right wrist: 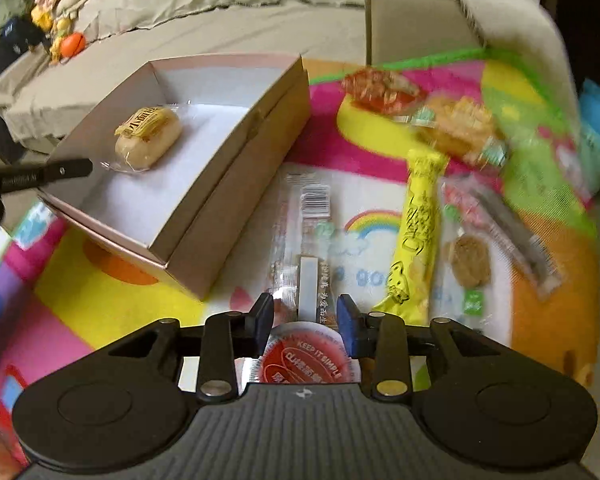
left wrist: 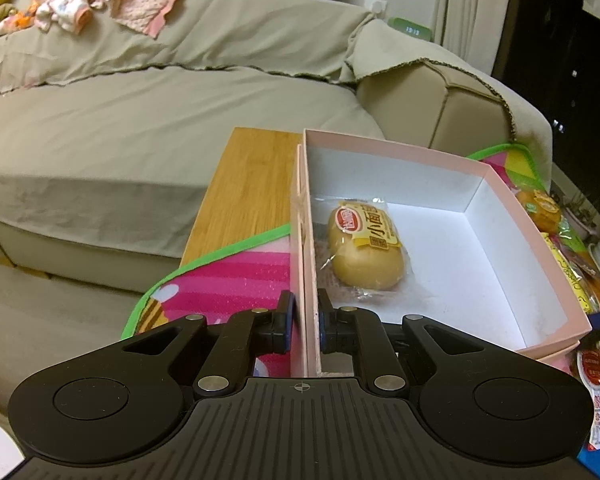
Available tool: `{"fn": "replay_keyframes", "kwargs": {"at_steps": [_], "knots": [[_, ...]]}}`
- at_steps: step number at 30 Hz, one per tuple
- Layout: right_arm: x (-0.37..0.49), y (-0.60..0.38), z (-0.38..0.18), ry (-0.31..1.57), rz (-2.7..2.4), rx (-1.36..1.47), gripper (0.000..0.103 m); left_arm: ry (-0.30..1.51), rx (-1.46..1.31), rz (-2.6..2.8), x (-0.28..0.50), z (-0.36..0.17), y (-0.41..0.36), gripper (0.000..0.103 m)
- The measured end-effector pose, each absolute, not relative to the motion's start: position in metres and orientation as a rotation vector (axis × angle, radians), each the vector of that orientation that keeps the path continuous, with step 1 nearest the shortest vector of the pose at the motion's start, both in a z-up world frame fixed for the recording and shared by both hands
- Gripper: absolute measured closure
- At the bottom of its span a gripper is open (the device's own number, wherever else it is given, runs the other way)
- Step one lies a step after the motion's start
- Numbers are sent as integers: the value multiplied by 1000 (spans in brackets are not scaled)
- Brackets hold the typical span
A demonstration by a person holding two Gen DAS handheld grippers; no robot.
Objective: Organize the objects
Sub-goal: 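Grasp the clear barcode snack packet with the right tool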
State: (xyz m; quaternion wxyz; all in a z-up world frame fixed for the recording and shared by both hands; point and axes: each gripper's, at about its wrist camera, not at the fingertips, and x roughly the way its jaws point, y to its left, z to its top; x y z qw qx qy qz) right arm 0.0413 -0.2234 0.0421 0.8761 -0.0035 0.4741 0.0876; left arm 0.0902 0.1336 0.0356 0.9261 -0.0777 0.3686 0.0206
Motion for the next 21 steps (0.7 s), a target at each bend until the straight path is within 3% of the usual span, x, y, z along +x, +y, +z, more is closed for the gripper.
{"fn": "replay_keyframes", "kwargs": {"at_steps": [2,6,9,11,21], "knots": [[42,-218,44,951,154,-36,67,753,-158,46,90,35,133,90],[63,-203,38,900,148,-135,45,752,-156,54,91,35,133,89],[78,-205,28,946,171,-71,51,755,-162,53,90,35,133,89],[77,-208,31,955,151,-56,68,751,-164,53,89,34,133,89],[7,-208,86,870,129,31,70,732,-177,47,87,32,136,89]]}}
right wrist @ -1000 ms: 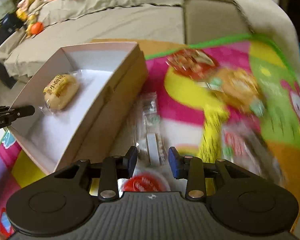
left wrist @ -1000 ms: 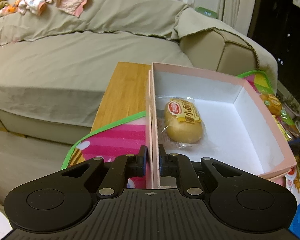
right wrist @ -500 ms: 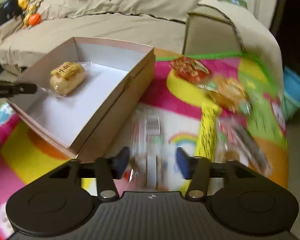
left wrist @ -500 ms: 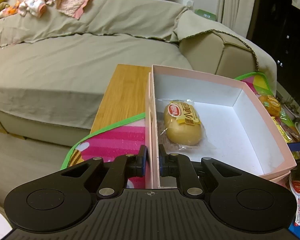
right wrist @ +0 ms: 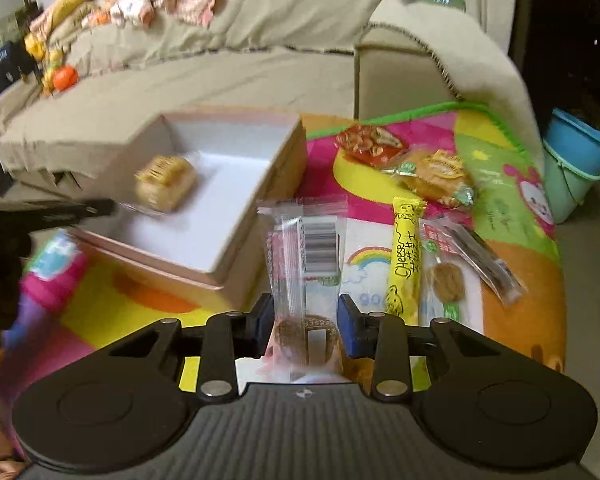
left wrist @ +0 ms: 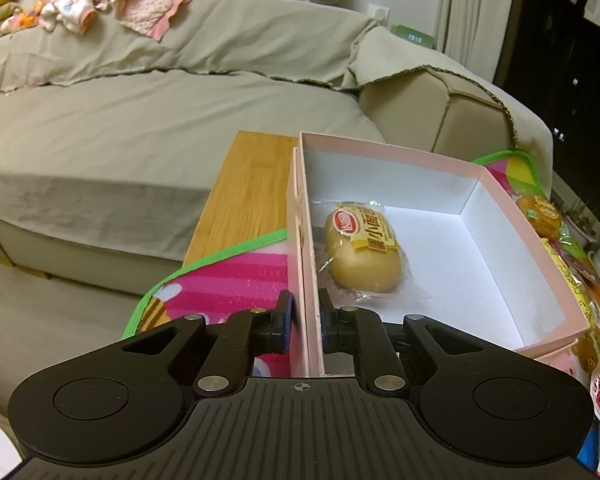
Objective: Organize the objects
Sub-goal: 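Grasp the clear barcode snack packet with the right tool, then carry the packet over the box and release it with the right tool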
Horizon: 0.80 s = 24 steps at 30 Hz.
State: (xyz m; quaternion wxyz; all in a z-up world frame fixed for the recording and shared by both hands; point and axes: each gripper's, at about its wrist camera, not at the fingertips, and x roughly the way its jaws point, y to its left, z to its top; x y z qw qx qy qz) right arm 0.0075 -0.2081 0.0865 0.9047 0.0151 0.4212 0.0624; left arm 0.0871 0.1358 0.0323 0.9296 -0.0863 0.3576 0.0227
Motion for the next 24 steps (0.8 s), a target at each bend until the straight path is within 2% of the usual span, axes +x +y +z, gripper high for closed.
{"fn": "replay_keyframes", "kwargs": {"at_steps": [7,14,16,18,19,24], "knots": [[-35,-183,139,761,211,58,70,729,-187,47,86,33,136,88],[-5,-149,170,681,314,86,70,732,-199,40,87,34,137,87],[15,-141,172,668,327,108,67,732,-199,40,87,34,137,87],[32,-136,172,655,309,151,53,732,-199,40,87,34,137,87],[39,-136,170,651,297,174,50,732,-198,40,87,34,137,87],[48,-141,152,660,268,205,45,731,-199,41,87,33,137,88]]}}
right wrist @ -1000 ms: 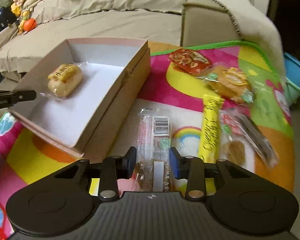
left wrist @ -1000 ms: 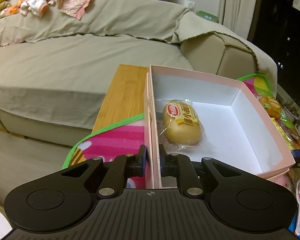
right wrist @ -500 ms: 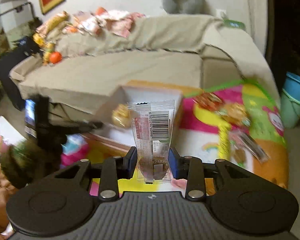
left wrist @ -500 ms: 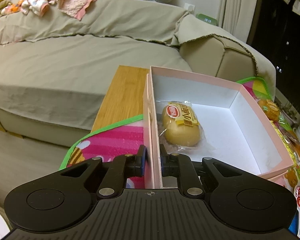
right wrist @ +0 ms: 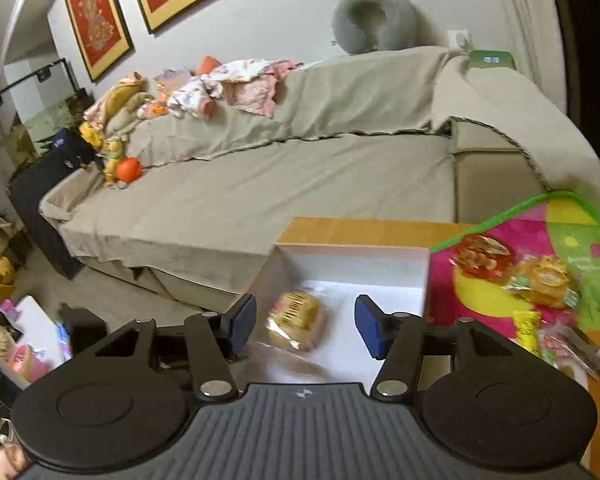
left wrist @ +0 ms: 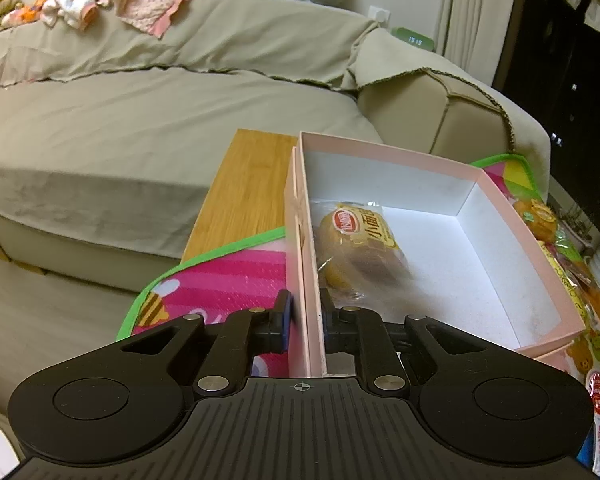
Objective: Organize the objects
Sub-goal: 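Carry the packet over the box and release it with the right tool, then grasp the red round lollipop with the right tool and drop it into the box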
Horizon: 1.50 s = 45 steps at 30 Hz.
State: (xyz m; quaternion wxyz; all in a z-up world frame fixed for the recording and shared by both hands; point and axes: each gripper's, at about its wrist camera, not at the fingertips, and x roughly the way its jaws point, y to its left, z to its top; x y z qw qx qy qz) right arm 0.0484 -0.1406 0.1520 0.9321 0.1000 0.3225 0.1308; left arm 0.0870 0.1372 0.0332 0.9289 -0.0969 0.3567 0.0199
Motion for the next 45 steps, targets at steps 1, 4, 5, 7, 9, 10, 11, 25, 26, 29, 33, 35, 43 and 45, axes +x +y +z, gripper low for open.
{"fn": "replay_keyframes", "kwargs": {"at_steps": [1,4,5,7,9,10,11,25,26,29,33,35,43,45], "knots": [[47,-144,147,664,248,191,43,730,-199,41,87,33,137,88],[35,-163,134,680,183,181,37,727,-207,44,87,33,138,87],[30,-172,129,688,159,186,36,725,-209,45,87,33,138,87],[23,-188,120,706,111,198,34,724,-210,48,87,33,139,87],[14,-203,109,729,70,206,30,725,-209,50,87,33,138,87],[7,-209,103,740,49,206,29,725,-208,50,86,33,138,88],[3,-213,98,748,30,204,26,725,-207,50,86,32,138,88],[-50,-220,42,864,-54,205,18,730,-199,54,84,32,137,87],[-50,-216,40,866,-51,185,18,731,-198,55,84,32,137,87],[-48,-209,33,879,-50,150,18,732,-194,54,82,32,137,87],[-41,-208,24,892,-77,134,18,732,-193,52,82,31,137,87],[-40,-206,22,894,-77,114,26,730,-191,52,82,31,137,87],[-46,-193,39,858,9,88,42,732,-166,48,83,31,129,87],[-45,-188,49,842,42,93,42,732,-166,46,83,31,129,86]]}}
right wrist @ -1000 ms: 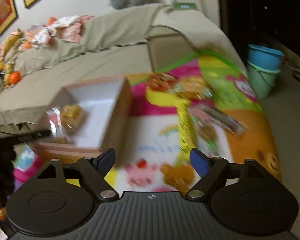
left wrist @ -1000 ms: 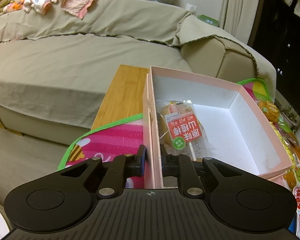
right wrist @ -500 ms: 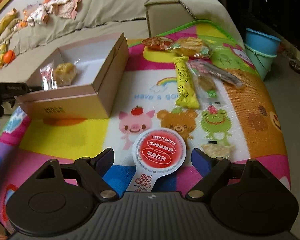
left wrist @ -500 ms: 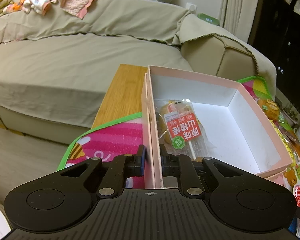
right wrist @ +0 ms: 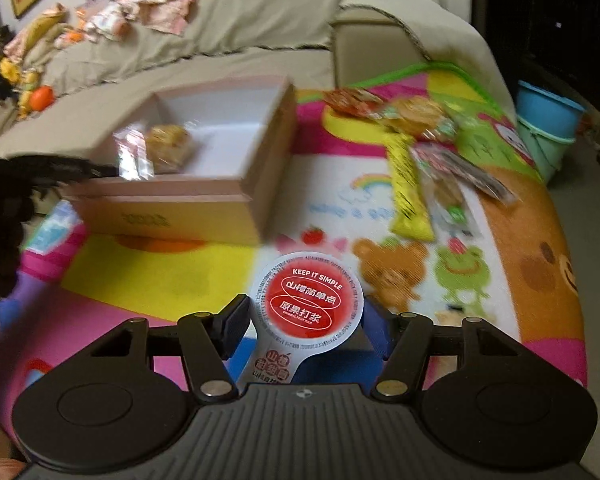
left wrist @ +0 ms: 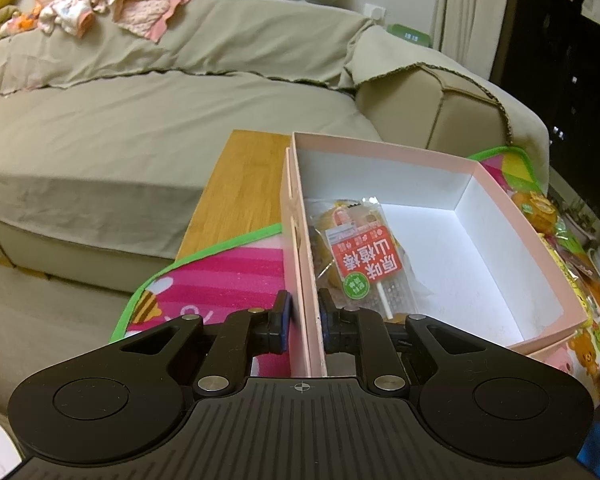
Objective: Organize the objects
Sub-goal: 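Grasp the red round lollipop with the right tool and drop it into the box, then reach the right tool to the oat bar on the mat and grasp it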
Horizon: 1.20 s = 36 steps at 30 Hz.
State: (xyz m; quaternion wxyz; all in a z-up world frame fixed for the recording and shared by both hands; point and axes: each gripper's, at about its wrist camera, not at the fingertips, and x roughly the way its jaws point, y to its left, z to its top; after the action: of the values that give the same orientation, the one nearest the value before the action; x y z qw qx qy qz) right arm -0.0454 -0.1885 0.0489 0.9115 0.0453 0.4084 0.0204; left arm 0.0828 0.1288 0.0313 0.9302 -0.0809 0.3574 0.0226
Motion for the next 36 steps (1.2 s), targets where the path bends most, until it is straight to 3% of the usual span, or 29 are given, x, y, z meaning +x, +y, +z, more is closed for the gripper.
{"fn": "replay_keyframes", "kwargs": {"at_steps": [8,16,19,25,36], "knots": [[-26,-165,126,678,161,46,42,729,-183,46,82,31,129,86],[44,-123,183,523,232,-33,42,734,-192,48,82,30,131,86],[81,-113,192,495,213,-28,30,732,-193,46,81,29,132,86],[81,-127,167,564,205,-13,26,732,-204,38,82,26,135,85],[-20,-178,84,750,67,-63,19,727,-214,45,81,26,133,85]]}}
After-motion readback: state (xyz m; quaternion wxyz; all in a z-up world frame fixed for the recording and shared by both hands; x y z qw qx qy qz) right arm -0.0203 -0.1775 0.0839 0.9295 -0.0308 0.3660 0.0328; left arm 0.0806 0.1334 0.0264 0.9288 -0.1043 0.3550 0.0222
